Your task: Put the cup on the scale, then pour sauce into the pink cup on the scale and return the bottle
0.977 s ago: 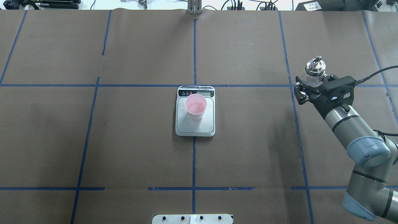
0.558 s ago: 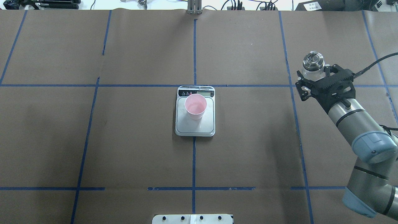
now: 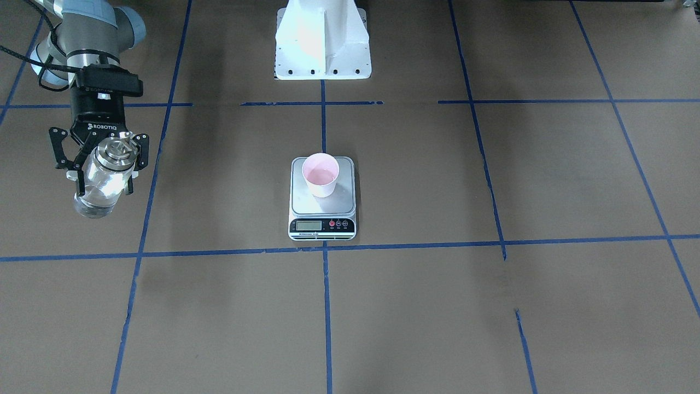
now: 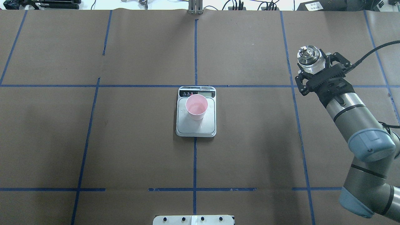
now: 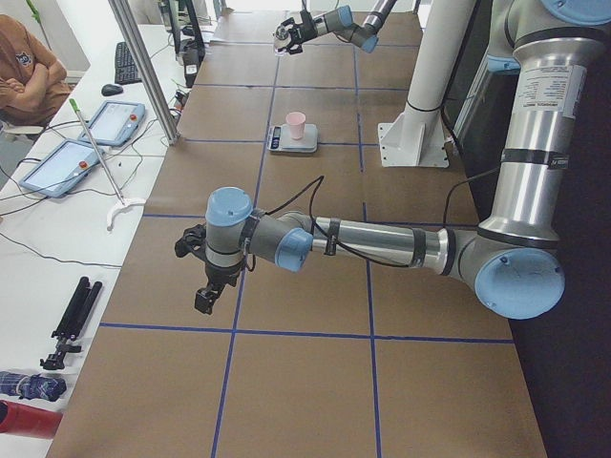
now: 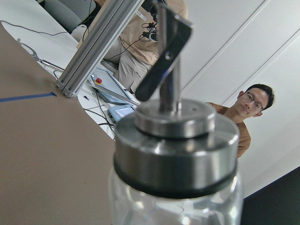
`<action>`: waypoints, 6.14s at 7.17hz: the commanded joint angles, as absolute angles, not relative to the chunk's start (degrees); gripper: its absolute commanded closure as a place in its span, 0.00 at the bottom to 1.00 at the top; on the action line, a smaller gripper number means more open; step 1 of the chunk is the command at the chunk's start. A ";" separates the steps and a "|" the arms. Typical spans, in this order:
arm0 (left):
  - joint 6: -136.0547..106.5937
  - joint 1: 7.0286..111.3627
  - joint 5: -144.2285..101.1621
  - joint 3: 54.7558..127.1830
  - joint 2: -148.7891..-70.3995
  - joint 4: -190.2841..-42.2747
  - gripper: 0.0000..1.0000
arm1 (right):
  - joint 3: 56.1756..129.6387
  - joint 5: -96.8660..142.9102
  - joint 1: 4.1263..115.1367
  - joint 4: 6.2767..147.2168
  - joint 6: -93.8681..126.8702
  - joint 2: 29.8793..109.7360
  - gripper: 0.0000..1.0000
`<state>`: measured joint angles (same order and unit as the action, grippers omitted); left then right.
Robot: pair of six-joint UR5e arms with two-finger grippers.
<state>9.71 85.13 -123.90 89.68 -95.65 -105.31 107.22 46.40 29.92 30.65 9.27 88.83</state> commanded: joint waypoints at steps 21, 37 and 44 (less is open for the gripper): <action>9.67 85.08 -123.84 89.21 -94.75 -104.33 0.00 | 94.32 12.32 13.98 67.22 2.11 65.48 1.00; 10.02 85.08 -123.84 89.12 -94.83 -104.24 0.00 | 90.35 2.82 12.04 67.41 -8.96 64.07 1.00; 10.11 85.17 -123.84 89.12 -94.75 -104.15 0.00 | 90.35 1.76 12.13 67.41 -10.02 64.16 1.00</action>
<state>10.04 85.17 -123.83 89.14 -94.82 -104.15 90.35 1.77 12.12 67.41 -10.00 64.11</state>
